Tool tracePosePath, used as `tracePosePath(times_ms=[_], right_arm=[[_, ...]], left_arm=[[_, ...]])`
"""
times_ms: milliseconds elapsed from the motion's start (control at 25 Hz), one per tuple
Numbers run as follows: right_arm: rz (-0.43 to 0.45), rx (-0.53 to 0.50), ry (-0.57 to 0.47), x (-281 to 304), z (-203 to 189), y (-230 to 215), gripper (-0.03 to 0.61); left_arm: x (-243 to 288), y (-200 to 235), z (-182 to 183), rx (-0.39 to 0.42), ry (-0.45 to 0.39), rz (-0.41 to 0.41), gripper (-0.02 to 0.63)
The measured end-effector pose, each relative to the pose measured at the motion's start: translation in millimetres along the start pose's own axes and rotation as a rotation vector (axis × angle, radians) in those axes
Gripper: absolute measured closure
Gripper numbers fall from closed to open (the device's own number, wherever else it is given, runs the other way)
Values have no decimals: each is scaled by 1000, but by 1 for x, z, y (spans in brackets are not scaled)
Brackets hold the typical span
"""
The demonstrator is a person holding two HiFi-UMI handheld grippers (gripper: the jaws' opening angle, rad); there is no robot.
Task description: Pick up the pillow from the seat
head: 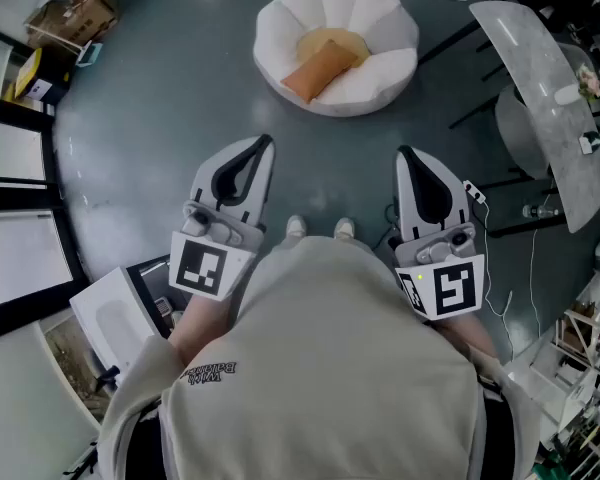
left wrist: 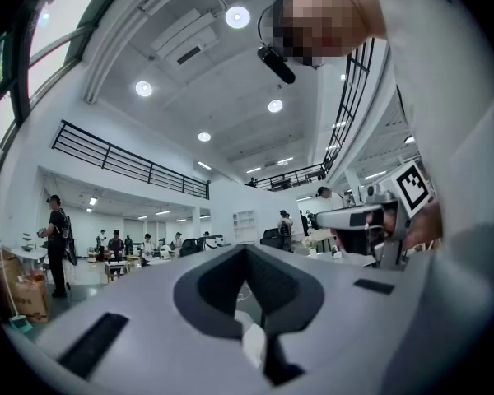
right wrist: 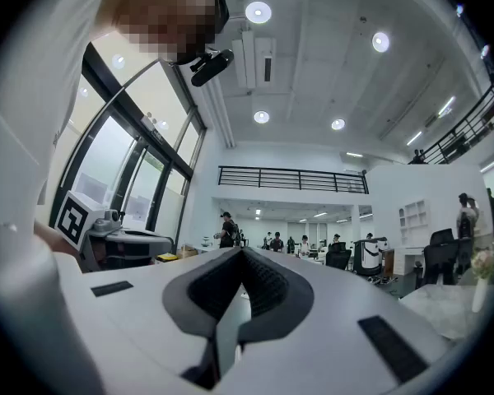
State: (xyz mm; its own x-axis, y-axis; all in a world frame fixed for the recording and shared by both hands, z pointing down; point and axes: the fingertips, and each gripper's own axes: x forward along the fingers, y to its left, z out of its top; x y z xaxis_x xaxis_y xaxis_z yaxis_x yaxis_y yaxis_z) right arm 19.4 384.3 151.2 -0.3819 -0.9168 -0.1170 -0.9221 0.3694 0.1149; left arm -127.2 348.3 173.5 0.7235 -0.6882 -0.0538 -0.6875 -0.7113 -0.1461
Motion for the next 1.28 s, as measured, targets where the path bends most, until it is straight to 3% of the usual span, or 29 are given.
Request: tracePosePath(times_ms=[1280], right_arm=[[49,85,-11,-12,-12,-28,569]], left_arm=[[18,-33,6,41,-4,24,604]])
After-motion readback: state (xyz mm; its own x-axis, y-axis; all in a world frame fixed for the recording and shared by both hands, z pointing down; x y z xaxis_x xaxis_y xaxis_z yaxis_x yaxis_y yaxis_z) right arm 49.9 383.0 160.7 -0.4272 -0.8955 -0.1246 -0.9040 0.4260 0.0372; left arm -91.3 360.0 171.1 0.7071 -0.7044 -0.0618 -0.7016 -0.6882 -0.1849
